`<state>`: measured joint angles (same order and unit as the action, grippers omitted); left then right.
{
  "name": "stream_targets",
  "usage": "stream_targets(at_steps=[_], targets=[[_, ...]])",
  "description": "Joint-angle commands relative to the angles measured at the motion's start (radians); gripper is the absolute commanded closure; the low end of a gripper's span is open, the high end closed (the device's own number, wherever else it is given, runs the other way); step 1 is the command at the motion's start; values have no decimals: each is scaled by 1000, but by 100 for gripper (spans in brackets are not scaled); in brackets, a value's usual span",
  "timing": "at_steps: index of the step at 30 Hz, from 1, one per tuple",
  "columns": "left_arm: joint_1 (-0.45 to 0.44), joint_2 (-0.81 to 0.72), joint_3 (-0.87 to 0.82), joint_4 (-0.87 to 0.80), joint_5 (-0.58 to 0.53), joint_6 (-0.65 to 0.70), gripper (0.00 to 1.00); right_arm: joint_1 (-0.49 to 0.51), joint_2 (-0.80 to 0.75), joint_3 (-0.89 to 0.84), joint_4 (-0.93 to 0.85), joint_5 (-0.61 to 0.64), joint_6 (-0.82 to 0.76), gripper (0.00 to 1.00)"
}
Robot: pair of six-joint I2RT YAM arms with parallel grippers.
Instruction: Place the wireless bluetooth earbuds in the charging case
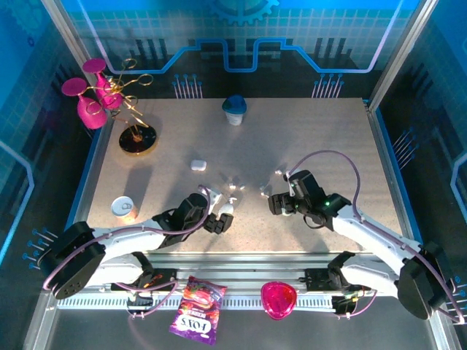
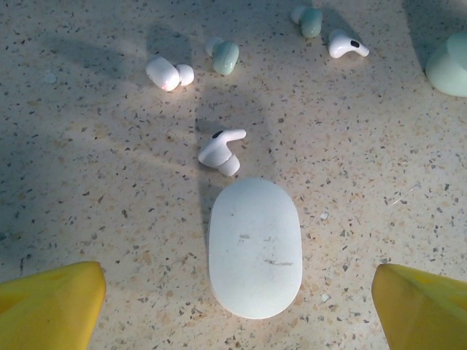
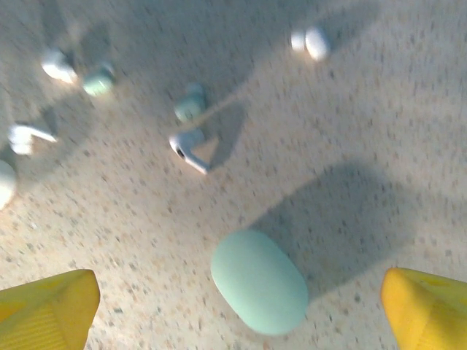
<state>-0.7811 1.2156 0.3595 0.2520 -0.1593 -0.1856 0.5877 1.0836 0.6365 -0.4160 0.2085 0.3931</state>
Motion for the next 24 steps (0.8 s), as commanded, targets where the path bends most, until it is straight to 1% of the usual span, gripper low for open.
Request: stream_targets(at_steps=[1,5,9,12,14,18,21,24], targets=[[-7,1,24,24,23,-6,5,-9,46,28,-148,-37,24,0],[-6,-14,28,20,37,-4,4,-6,122,39,-122,-43,39,0],[-6,-62,4,20,45,1,3,-3,173,10,-25,-77,41,1],[-6,-96,-3,-1,33,13,2,6,205,3,24,-91,36,6],[-7,-114,0,-20,25,24,1,16,219,1,41,-93,36,11],[-5,-134,4,-36,17,32,1,37,227,-11,53,-99,57,16],[-5,-136,9,-36,15,32,1,60,221,-18,57,-122,73,20],[-5,-135,11,-35,11,36,1,89,211,-21,50,-119,85,22]])
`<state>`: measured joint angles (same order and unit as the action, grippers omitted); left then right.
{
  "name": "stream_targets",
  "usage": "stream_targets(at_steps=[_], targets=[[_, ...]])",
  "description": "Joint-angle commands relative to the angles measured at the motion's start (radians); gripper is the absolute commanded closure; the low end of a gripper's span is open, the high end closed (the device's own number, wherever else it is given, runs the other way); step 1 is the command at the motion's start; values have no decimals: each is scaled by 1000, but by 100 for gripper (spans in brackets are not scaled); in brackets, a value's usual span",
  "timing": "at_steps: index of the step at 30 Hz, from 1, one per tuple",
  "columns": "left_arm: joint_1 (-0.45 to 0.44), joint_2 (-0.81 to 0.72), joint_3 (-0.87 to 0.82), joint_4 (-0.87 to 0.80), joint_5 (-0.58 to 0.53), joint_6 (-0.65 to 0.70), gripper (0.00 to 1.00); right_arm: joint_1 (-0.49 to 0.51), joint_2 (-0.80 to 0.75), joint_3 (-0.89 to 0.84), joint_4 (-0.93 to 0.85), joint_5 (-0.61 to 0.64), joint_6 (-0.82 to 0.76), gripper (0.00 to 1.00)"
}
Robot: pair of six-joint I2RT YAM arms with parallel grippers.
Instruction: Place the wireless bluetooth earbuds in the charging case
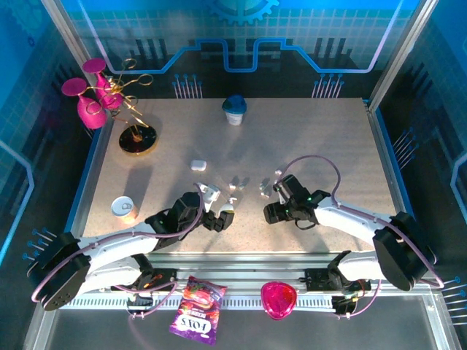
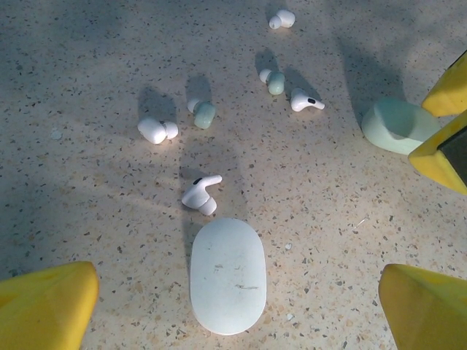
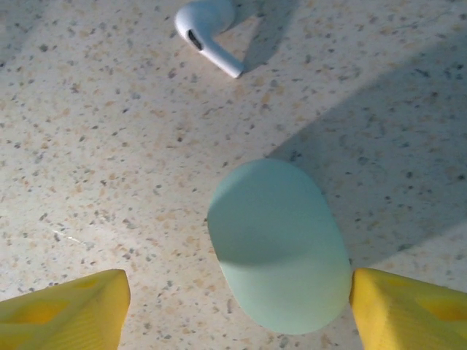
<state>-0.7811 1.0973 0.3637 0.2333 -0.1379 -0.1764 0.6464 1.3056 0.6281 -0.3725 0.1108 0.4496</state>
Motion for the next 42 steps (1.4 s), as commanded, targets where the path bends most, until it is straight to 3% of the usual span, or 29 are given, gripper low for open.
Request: stream_targets(at_steps=[1,10,19,28,33,38,42], targets=[[-5,-15,8,-14,-11,27,1,35,-15,-11,1,-15,30,24],[-5,3,19,-6,-8,36,1,42,40,8,-30,113,17,37],[-5,-7,23,-17,-9,34,1,45,90,5,20,103,3,54],[-5,-37,53,-53,-4,41,1,51,-18,42,-58,76,-70,66],[-5,-64,118,-111,32,76,1,49,-154,57,-72,-12,-166,70],[3,-107,174,-134,165,143,1,41,-269,90,-95,-162,-322,70],[52,-115,192,-125,402,169,1,11,-305,142,-150,-288,-399,72]])
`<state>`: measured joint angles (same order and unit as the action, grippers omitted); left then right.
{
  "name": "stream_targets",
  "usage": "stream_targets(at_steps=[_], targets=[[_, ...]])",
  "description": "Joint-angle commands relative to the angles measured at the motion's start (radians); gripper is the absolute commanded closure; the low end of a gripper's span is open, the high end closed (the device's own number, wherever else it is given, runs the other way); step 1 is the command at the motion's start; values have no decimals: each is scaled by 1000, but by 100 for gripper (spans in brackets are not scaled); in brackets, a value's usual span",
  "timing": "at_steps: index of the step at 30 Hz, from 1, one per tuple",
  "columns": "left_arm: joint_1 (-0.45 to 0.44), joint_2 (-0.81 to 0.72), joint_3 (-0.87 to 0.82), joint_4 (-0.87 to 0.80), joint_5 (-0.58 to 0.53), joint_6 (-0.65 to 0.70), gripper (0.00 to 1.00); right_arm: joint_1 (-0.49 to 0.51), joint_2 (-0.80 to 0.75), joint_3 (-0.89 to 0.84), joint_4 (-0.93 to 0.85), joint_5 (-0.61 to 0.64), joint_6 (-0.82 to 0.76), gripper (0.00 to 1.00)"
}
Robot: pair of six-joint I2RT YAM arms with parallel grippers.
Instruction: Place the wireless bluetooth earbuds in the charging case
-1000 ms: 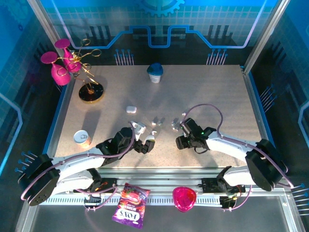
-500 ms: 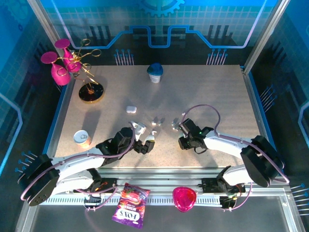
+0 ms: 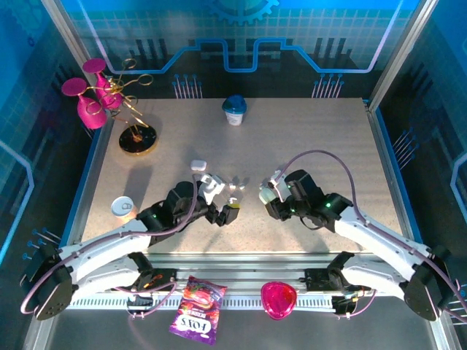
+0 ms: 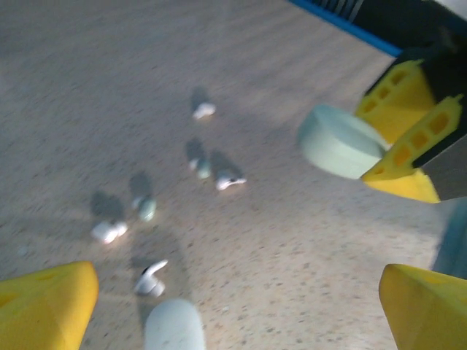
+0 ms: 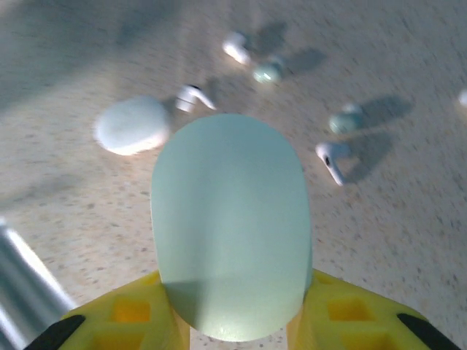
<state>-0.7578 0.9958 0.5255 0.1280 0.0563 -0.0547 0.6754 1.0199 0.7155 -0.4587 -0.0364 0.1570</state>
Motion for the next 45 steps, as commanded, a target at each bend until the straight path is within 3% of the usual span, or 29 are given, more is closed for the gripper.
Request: stream_targets(at_steps=[1,6,14,20,23,30,45], targets=[[43,-15,31,-11,269,42,1,-24,-21,77,-92,-184,-133,72],[83,-18,36,100,528,-15,1,-47,-32,182,-187,-355,-212,76],[109,42,125,186,717,-36,1,-84,-23,312,-264,-584,-275,76],[115,106,238,99,875,1,1,-88,2,366,-311,-657,-307,76],[115,128,265,93,924,2,7,-88,15,381,-322,-674,-312,76],[115,134,259,142,938,12,19,-88,42,401,-330,-670,-316,74],[114,173,291,48,887,33,40,-86,69,415,-305,-670,-301,76]])
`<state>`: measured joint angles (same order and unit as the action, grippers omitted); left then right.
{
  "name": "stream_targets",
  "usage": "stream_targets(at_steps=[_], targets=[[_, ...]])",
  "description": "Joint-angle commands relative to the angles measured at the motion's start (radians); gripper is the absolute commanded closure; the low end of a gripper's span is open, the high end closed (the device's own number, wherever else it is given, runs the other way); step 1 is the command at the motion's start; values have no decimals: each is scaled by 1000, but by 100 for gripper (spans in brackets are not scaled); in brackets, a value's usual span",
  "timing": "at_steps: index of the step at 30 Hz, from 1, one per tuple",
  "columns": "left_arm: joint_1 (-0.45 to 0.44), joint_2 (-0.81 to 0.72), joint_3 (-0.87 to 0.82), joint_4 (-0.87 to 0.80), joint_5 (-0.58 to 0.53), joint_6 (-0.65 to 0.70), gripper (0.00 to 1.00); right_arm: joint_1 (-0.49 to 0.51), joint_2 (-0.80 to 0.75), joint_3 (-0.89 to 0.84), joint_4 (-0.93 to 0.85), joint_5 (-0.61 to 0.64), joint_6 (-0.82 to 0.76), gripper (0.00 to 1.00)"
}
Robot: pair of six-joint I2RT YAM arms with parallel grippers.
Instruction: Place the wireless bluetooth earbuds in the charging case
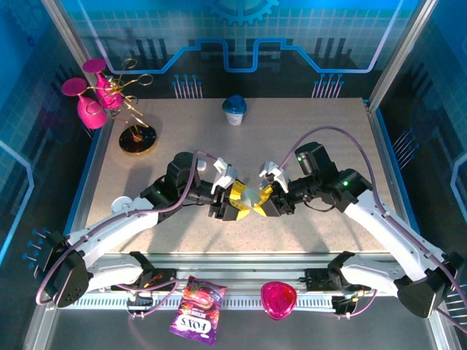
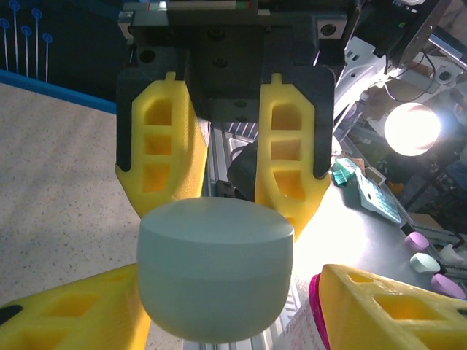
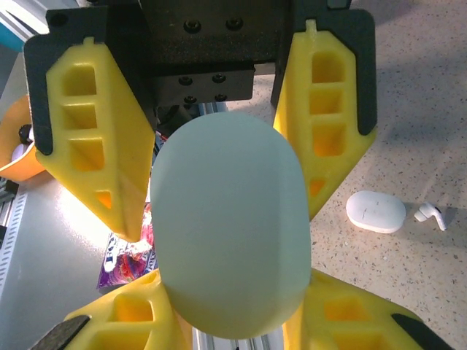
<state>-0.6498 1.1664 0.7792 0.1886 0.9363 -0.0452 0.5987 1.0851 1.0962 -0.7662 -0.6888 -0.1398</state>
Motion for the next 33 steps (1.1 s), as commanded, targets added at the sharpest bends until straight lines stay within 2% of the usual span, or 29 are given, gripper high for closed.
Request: stream_targets(at_steps=[1,8,16,22,28,29,31,33], targets=[[6,-1,39,-12,6,21,41,-8,4,35,2,-18,-4,76],[6,6,52,-19,11,-8,50,-7,10,36,-7,-12,-12,77],[6,10,66,-28,19,-30,50,-7,18,37,-23,-7,-29,77],[6,13,69,-34,21,-29,54,-7,23,41,-34,-8,-36,78],[6,12,65,-35,31,-22,69,-6,25,42,-36,-2,-34,78],[6,10,63,-33,29,-16,70,-6,27,44,-35,0,-34,77],[6,9,55,-24,30,-13,71,-6,25,44,-29,6,-31,69],[6,7,41,5,30,-15,73,-7,18,45,-16,13,-26,68]])
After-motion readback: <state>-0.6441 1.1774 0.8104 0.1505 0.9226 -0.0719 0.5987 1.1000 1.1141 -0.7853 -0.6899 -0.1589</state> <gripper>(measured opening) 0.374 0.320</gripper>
